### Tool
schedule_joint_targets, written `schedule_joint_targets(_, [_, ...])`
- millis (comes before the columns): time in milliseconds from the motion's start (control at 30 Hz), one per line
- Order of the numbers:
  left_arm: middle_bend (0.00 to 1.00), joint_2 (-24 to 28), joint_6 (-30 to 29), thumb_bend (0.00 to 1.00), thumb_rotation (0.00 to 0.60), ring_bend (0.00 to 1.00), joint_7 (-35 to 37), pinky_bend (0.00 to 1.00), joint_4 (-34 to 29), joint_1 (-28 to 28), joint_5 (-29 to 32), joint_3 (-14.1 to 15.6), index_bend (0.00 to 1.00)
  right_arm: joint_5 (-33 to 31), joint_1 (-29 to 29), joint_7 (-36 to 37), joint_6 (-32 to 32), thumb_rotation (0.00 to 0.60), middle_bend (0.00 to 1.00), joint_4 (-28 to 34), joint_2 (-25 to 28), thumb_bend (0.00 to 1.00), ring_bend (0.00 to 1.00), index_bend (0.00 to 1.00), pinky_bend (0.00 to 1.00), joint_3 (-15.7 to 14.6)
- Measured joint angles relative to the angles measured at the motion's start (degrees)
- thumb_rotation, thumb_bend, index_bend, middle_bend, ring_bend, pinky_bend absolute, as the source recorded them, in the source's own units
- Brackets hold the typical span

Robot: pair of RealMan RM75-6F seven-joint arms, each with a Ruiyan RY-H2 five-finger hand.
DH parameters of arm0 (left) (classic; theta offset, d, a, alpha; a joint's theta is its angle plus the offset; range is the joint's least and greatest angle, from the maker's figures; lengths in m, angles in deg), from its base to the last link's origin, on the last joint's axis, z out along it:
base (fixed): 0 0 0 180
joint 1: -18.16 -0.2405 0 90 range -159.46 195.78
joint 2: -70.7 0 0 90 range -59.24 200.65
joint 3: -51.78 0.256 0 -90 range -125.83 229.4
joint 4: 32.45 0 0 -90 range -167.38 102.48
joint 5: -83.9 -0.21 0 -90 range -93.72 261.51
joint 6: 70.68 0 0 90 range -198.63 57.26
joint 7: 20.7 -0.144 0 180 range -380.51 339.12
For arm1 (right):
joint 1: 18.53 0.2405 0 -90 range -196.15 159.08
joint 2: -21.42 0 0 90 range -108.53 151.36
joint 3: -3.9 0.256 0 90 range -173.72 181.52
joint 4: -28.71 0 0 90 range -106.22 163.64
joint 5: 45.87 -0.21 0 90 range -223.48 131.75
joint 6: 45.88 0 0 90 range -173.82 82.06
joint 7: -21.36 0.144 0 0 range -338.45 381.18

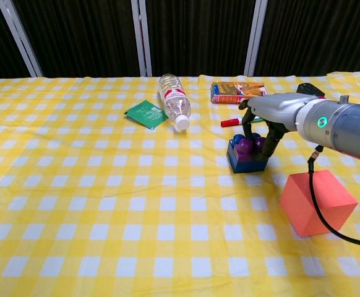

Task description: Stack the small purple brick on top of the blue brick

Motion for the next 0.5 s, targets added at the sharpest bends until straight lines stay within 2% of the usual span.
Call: schedule_joint_targets(500, [0.0,-0.36,0.09,0.24,0.6,0.0,-1.33,0.1,-0.37,0.22,-0.36,0.27,0.18,1.62,-0.27,0.81,2.45,0.6,0.0,5.64,4.11,0.58,0.0,0.18,0.0,0.38])
